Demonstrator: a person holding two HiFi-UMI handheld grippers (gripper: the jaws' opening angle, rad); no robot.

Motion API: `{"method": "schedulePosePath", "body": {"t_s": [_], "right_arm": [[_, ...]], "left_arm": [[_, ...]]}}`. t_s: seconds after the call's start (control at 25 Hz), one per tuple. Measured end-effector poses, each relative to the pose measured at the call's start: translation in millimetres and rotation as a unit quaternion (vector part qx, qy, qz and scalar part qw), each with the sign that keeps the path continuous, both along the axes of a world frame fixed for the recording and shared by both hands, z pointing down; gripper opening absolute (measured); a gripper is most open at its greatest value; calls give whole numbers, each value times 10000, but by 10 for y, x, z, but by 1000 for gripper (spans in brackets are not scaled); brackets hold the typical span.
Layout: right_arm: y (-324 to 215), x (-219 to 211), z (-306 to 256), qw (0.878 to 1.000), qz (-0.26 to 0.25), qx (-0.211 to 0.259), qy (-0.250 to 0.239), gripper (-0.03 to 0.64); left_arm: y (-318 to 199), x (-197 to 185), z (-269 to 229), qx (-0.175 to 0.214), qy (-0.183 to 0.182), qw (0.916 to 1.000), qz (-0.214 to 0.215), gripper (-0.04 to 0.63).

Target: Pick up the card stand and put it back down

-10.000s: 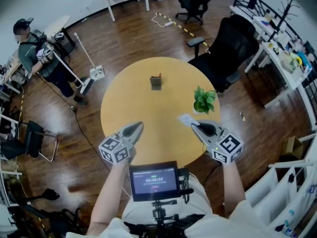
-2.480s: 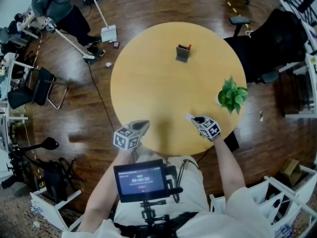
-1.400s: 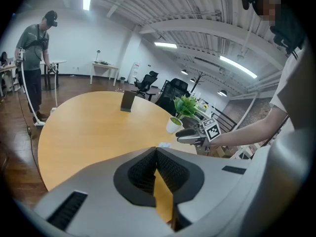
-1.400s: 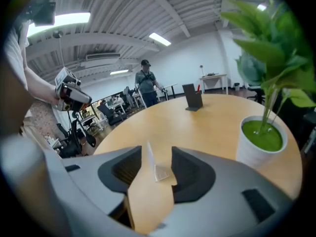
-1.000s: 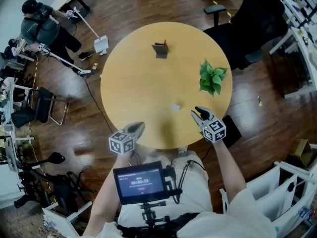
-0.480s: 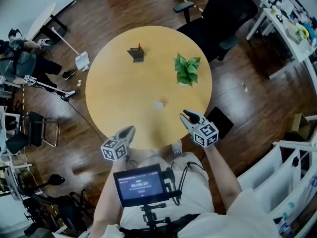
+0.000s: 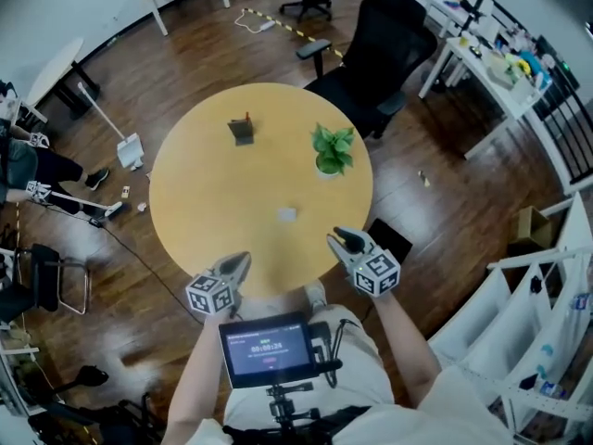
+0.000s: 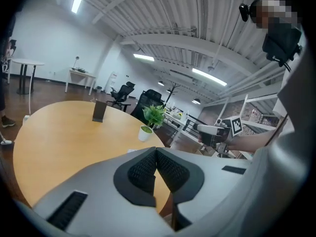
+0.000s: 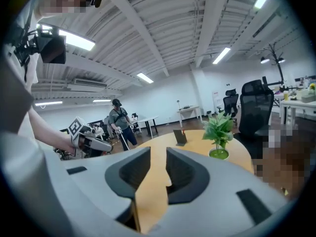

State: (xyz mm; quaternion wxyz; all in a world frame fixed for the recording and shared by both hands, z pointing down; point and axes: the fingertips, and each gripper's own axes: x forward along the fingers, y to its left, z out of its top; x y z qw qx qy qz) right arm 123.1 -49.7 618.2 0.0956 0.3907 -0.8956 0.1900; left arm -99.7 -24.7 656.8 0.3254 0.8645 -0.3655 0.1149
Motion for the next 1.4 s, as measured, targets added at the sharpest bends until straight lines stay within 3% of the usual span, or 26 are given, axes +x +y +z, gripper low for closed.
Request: {"method": "schedulePosePath", "body": {"t_s": [0.28, 0.68, 1.12, 1.4], "right_arm": [[361, -260, -78, 9993, 334, 90, 123, 104], [921, -448, -272, 9972, 688, 298, 63, 104], [1163, -204, -315, 9950, 928, 352, -125, 104], [1227, 190, -440, 9947, 918, 446, -155, 104]], "left_arm": [[228, -351, -89, 175, 126, 9992, 324, 0], [542, -592, -59, 417, 357, 9976, 417, 0], [736, -579, -182, 492, 288, 9975, 417, 0], [828, -220, -339, 464, 206, 9981, 352, 0]]}}
